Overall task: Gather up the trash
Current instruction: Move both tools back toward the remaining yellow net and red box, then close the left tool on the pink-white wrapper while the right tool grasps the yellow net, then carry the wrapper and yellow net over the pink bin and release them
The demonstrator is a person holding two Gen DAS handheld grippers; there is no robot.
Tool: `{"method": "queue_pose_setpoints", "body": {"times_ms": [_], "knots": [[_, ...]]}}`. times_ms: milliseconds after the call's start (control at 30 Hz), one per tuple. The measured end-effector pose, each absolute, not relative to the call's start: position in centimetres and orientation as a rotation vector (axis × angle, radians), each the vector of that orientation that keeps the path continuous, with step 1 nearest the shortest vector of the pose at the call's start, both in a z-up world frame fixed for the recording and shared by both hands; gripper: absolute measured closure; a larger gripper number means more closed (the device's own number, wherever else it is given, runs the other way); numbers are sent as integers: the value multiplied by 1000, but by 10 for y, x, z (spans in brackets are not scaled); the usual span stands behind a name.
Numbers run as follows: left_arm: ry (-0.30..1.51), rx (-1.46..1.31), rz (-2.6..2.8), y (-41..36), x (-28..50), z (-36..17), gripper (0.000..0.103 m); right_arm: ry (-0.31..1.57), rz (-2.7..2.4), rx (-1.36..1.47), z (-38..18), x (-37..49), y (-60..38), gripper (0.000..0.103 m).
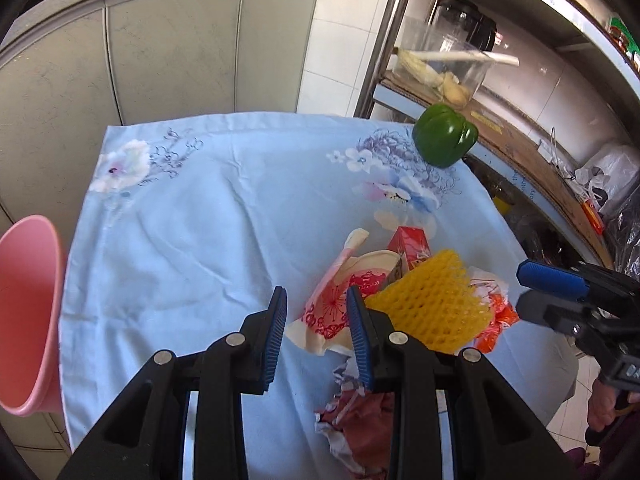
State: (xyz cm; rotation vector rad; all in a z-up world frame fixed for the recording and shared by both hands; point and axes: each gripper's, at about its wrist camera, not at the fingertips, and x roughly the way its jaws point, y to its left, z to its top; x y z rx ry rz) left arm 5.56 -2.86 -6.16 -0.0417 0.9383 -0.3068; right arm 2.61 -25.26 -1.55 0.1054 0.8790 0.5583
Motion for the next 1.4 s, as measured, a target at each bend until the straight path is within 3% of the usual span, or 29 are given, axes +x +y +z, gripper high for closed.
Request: {"method": "queue_pose_setpoints", "body": {"times_ms": [67,133,200,700,767,867,900,1400], "knots": [[950,-32,-302,-31,59,-67,75,892,572,113,-20,27,-252,60],[944,-40,-307,-31,58,-70,92,905,583,117,-24,29,-249,60],[935,-45,-316,-30,57,-70,96,921,589,110,-28,31,-245,60],[803,-70,-285,-11,35,-42,97,970,548,87,-46,42,-226,60],[792,-77,-281,-7,31,-39,97,969,560,86,-46,39,-224,66],[770,-90,-268,0,25,-34,97,955,557,78,-43,35,-223,89],[760,-92,-262,2,23,-31,97,946,552,79,-41,34,-224,91],[586,-140,-61,79,-17,11,97,742,591,26,30,35,-197,93]]}}
